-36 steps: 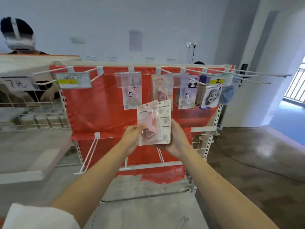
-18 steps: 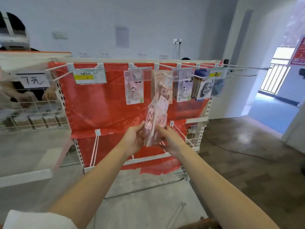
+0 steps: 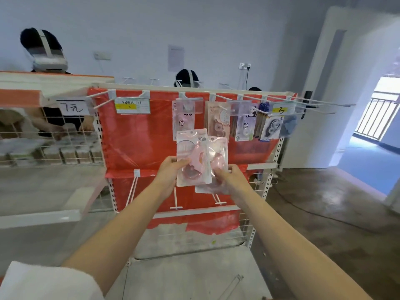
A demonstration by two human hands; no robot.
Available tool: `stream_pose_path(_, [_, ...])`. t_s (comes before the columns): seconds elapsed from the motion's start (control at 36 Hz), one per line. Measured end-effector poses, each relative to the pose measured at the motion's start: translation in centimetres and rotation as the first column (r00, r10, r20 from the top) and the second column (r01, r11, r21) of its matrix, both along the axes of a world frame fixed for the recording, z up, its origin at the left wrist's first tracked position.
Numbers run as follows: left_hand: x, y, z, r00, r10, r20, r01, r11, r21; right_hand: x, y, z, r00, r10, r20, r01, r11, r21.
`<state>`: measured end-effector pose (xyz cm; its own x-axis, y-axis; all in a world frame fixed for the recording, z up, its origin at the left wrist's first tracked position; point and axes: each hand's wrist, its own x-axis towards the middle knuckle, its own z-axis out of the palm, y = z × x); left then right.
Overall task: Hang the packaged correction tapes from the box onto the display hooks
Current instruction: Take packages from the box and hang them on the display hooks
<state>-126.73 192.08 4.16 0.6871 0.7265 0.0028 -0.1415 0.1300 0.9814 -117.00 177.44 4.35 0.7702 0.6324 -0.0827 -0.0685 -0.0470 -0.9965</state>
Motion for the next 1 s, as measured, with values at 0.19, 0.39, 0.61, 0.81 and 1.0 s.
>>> stream_pose_path(0.19, [-0.2, -0.5, -0.3, 0.992, 0.088, -0.096, -0.088, 0.996, 0.009, 0.8, -1.3, 0.4, 0.974, 0.228, 0.005, -0.227, 0.972, 0.066])
stream_pose_path(0.39, [-3.4, 0.5, -1.2, 0.984, 0.171, -0.048, -0.172, 0.985, -0.03, -0.6, 0.4, 0.5, 0.902, 0.431, 0.024, -0.43, 0.902, -0.022])
stream_pose_path(0.61, [-7.4, 4.6, -1.0, 0.957, 0.286, -0.054, -0.288, 0.957, -0.026, -2.4, 5.6, 1.2, 0.904, 0.392, 0.173, -0.385, 0.92, -0.071])
stream_pose_path(0.81, [-11.2, 6.6, 1.1, 0.941, 0.334, -0.049, -0.334, 0.943, 0.009, -4.6, 10.7, 3.0, 0.86, 0.433, 0.271, -0.438, 0.898, -0.046])
stream_pose_path(1.0, [-12.9, 9.2, 1.2, 0.938, 0.345, -0.043, -0.345, 0.939, 0.012, -5.0, 14.0, 3.1, 0.86, 0.373, 0.347, -0.407, 0.913, 0.027])
